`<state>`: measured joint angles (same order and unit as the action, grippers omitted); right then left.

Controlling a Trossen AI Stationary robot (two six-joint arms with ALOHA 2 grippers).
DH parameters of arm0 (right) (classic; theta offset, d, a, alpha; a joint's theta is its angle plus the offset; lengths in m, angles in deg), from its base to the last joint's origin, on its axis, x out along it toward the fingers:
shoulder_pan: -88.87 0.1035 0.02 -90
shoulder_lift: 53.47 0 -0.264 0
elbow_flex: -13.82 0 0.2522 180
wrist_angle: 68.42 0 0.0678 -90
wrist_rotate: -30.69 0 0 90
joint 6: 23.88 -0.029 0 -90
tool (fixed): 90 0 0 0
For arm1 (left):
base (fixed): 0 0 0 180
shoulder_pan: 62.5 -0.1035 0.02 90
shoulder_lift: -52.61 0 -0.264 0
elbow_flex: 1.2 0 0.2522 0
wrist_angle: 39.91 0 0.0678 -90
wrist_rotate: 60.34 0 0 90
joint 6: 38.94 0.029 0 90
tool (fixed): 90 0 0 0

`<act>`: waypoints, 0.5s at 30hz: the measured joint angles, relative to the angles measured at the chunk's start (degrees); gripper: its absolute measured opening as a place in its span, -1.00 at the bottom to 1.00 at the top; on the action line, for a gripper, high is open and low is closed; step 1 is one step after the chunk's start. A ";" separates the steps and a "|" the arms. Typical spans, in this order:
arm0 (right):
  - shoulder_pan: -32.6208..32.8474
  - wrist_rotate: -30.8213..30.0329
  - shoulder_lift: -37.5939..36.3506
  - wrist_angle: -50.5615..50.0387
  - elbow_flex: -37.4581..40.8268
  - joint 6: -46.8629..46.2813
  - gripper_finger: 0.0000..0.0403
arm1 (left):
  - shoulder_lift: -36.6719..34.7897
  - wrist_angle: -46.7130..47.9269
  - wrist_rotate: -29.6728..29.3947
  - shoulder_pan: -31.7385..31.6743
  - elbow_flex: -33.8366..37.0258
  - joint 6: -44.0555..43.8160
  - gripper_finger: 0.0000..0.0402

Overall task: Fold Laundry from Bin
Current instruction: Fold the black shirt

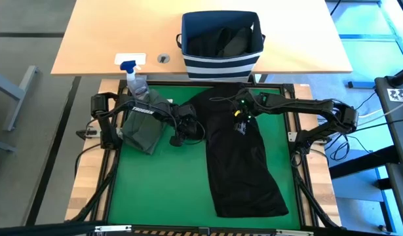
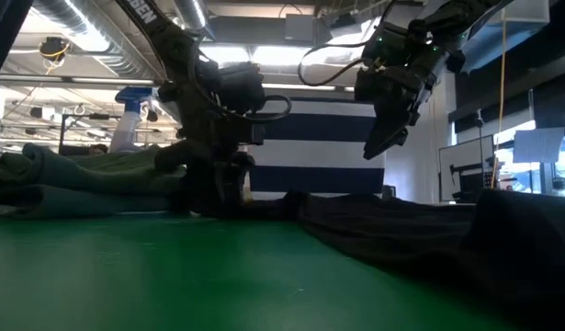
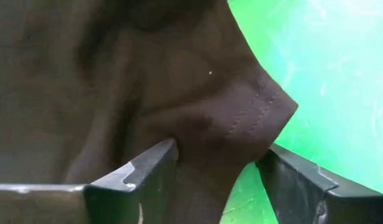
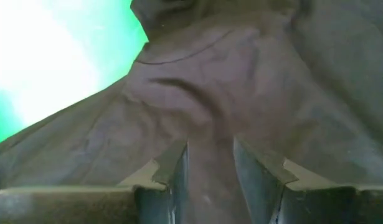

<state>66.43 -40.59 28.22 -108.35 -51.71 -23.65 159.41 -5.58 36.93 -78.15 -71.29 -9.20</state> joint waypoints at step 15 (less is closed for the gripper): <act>0.50 -0.02 0.00 -0.52 0.00 -0.04 -0.35 | -1.81 0.27 -2.46 -0.99 -1.22 -0.79 -0.94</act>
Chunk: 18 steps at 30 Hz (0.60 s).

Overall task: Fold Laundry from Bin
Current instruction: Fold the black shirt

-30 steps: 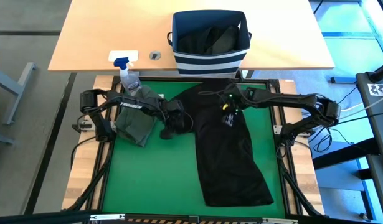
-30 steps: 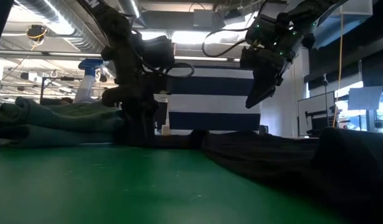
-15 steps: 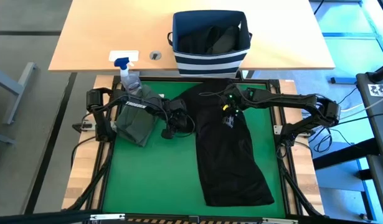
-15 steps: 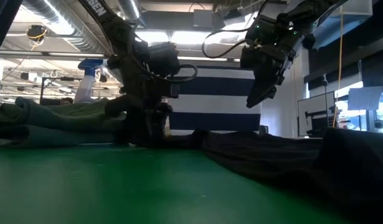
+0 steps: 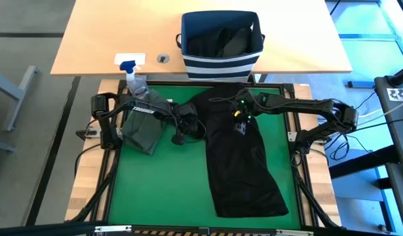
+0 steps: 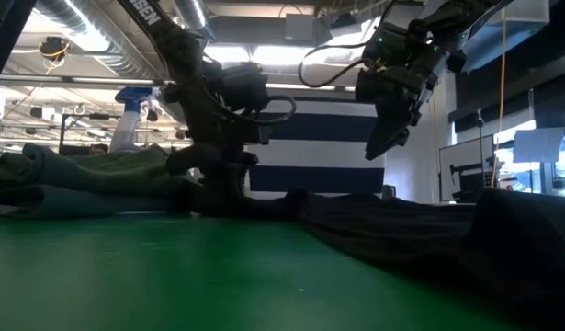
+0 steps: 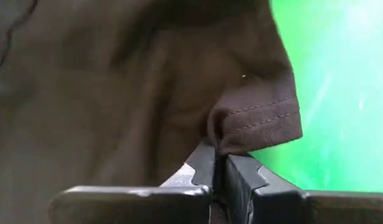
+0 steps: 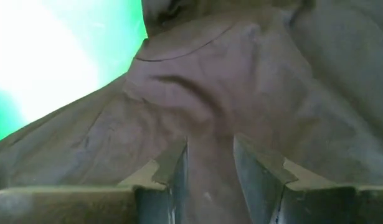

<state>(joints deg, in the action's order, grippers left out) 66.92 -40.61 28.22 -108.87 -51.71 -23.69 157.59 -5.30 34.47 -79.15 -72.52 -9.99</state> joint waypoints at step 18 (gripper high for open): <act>14.06 -10.84 8.80 23.49 -0.04 -13.09 -0.05 | -7.47 5.38 3.65 -1.35 -5.31 -6.24 -0.96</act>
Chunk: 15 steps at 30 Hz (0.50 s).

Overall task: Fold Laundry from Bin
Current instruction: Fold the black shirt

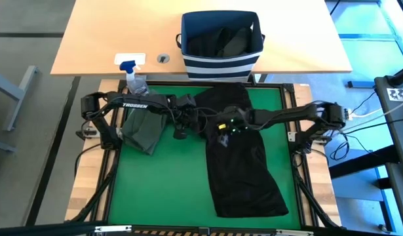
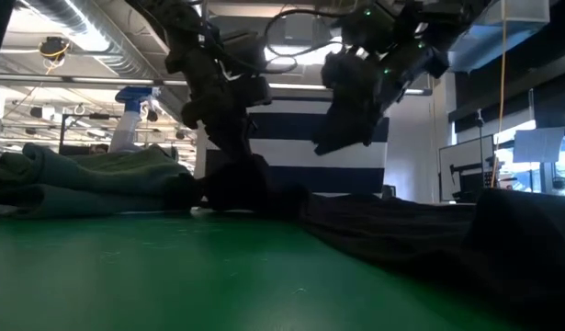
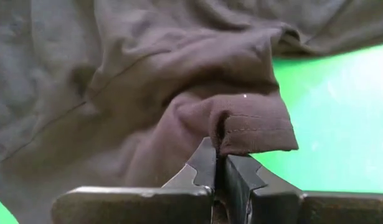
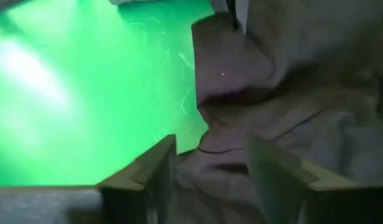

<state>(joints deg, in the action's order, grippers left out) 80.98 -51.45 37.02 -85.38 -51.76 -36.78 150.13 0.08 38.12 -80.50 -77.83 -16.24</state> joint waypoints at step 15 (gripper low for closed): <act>7.66 -23.03 14.55 20.51 -2.02 -2.50 0.26 | -0.07 -2.65 0.21 0.00 -0.09 -0.18 -0.96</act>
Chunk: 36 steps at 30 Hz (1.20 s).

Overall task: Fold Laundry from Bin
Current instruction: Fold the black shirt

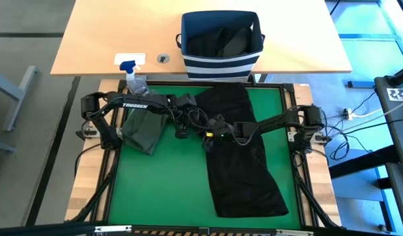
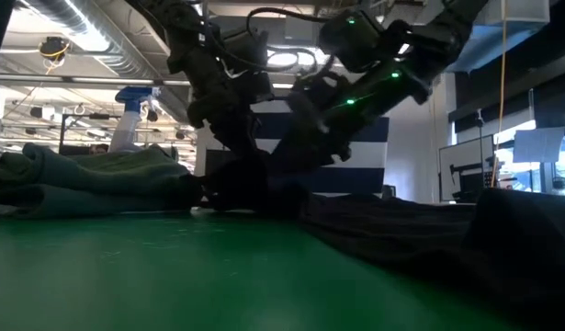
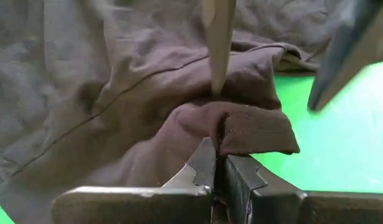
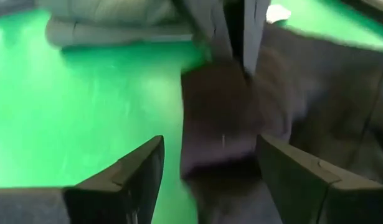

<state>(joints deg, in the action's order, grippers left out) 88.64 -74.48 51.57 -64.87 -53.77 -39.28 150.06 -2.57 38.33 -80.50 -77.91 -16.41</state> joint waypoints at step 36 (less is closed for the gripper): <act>-0.24 -10.68 7.41 -8.52 -10.68 -6.78 -0.91 | -7.06 11.08 -6.63 0.42 -0.11 0.36 -0.10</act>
<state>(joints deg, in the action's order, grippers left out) 88.40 -85.15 58.98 -73.39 -64.46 -46.06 143.00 8.50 31.70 -80.08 -78.02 -16.05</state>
